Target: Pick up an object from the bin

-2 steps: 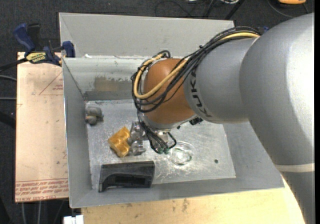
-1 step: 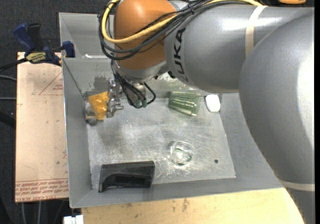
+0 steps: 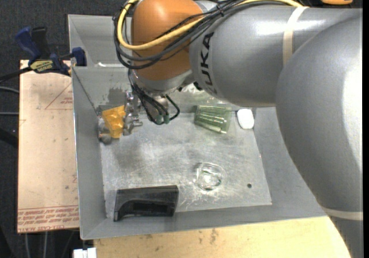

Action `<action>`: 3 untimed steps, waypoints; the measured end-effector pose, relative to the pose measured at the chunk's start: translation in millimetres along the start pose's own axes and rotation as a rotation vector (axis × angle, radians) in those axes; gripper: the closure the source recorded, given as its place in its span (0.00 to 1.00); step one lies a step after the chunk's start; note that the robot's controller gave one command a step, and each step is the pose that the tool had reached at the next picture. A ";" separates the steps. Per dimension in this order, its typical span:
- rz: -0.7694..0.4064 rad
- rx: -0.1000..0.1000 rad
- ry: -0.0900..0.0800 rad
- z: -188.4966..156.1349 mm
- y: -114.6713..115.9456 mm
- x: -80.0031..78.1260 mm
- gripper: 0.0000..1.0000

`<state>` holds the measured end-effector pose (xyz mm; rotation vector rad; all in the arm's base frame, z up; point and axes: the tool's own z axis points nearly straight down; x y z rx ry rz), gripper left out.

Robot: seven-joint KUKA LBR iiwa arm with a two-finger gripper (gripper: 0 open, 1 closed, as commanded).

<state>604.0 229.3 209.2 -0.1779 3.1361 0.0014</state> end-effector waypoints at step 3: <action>-0.499 -0.009 -0.015 127.2 23.4 58.2 1.00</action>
Offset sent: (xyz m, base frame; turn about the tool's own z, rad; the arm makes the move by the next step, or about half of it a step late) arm 0.0000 0.0000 0.0000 0.0000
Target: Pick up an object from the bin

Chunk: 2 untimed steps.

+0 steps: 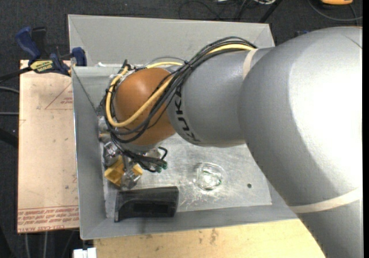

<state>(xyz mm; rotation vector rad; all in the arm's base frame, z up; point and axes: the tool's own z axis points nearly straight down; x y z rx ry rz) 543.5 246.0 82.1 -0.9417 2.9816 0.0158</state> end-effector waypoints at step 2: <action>-0.013 0.005 0.012 -138.3 -4.1 -12.7 1.00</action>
Offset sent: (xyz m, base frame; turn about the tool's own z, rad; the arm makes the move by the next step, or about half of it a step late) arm 0.0102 0.0011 0.1377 -0.0146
